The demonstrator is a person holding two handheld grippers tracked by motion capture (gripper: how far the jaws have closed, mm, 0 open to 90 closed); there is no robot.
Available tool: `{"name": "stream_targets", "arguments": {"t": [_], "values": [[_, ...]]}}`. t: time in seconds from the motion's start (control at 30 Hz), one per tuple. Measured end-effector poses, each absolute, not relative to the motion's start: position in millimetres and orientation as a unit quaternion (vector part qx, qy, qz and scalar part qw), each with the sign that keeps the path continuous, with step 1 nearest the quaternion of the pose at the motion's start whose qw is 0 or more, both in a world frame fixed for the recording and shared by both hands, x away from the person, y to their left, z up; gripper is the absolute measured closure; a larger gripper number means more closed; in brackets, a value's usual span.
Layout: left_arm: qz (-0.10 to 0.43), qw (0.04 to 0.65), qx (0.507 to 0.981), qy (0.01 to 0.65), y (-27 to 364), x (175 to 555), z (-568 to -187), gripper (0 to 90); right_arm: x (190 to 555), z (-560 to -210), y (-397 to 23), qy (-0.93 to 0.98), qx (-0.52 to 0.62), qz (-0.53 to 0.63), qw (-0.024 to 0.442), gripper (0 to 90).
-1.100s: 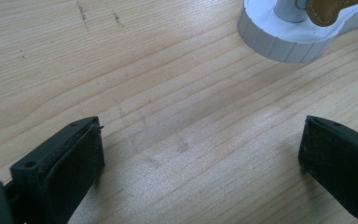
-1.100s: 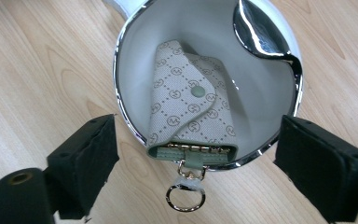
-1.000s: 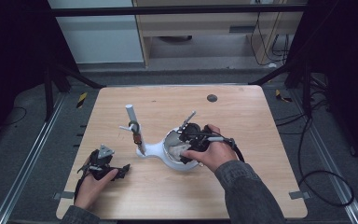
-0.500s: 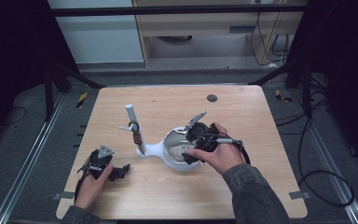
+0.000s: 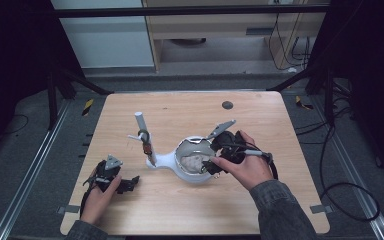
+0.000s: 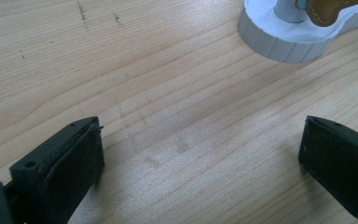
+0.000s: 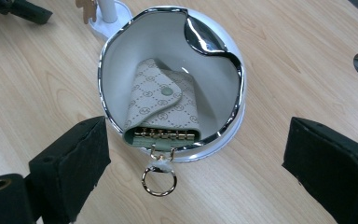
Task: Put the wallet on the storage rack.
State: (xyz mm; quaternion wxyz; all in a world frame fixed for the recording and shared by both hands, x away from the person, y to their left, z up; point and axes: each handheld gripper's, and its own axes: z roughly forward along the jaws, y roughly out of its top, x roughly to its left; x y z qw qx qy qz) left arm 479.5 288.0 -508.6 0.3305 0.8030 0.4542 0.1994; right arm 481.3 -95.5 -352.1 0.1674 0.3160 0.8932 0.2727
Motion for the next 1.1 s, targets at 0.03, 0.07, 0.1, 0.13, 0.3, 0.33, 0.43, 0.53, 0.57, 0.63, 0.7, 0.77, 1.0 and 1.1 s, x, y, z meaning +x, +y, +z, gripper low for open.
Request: {"name": "stream_targets", "arguments": {"t": [0.03, 0.07, 0.1, 0.13, 0.3, 0.33, 0.43, 0.53, 0.57, 0.63, 0.7, 0.77, 1.0, 1.1], "values": [[0.199, 0.33, 0.803, 0.454, 288.1, 479.5, -508.6, 0.0, 481.3, -352.8, -96.7, 0.892, 0.317, 0.274, 0.169, 7.1], [0.2, 0.33, 0.803, 0.454, 288.1, 479.5, -508.6, 0.0, 481.6, -353.7, -97.9, 0.891, 0.318, 0.275, 0.171, 7.5], [0.199, 0.33, 0.803, 0.454, 288.1, 479.5, -508.6, 0.0, 481.7, -354.6, -99.0, 0.889, 0.321, 0.276, 0.172, 7.8], [0.2, 0.33, 0.803, 0.454, 288.1, 479.5, -508.6, 0.0, 482.0, -355.4, -100.4, 0.889, 0.323, 0.275, 0.175, 7.9], [0.199, 0.33, 0.803, 0.454, 288.1, 479.5, -508.6, 0.0, 482.0, -358.9, -107.8, 0.882, 0.331, 0.279, 0.187, 9.0], [0.199, 0.33, 0.803, 0.454, 288.1, 479.5, -508.6, 0.0, 482.0, -359.4, -109.5, 0.881, 0.332, 0.279, 0.19, 9.0], [0.199, 0.33, 0.803, 0.454, 288.1, 479.5, -508.6, 0.0, 482.4, -361.4, -114.4, 0.878, 0.33, 0.286, 0.198, 8.9], [0.199, 0.33, 0.803, 0.454, 288.1, 479.5, -508.6, 0.0, 483.0, -363.2, -119.5, 0.875, 0.327, 0.293, 0.205, 8.4], [0.2, 0.33, 0.803, 0.454, 288.1, 479.5, -508.6, 0.0, 482.8, -363.2, -120.4, 0.874, 0.33, 0.292, 0.206, 8.2], [0.199, 0.33, 0.803, 0.454, 288.1, 479.5, -508.6, 0.0, 482.4, -363.5, -123.4, 0.871, 0.333, 0.296, 0.207, 7.4], [0.2, 0.33, 0.803, 0.454, 288.1, 479.5, -508.6, 0.0, 481.3, -364.0, -127.0, 0.865, 0.337, 0.308, 0.207, 7.0], [0.199, 0.33, 0.803, 0.454, 288.1, 479.5, -508.6, 0.0, 480.1, -364.3, -131.3, 0.861, 0.34, 0.317, 0.207, 6.9], [0.199, 0.33, 0.803, 0.454, 288.1, 479.5, -508.6, 0.0, 477.1, -367.1, -143.8, 0.853, 0.35, 0.323, 0.214, 6.7], [0.199, 0.33, 0.803, 0.454, 288.0, 479.5, -508.6, 0.0, 476.2, -367.0, -150.0, 0.851, 0.356, 0.32, 0.217, 6.7]]}}
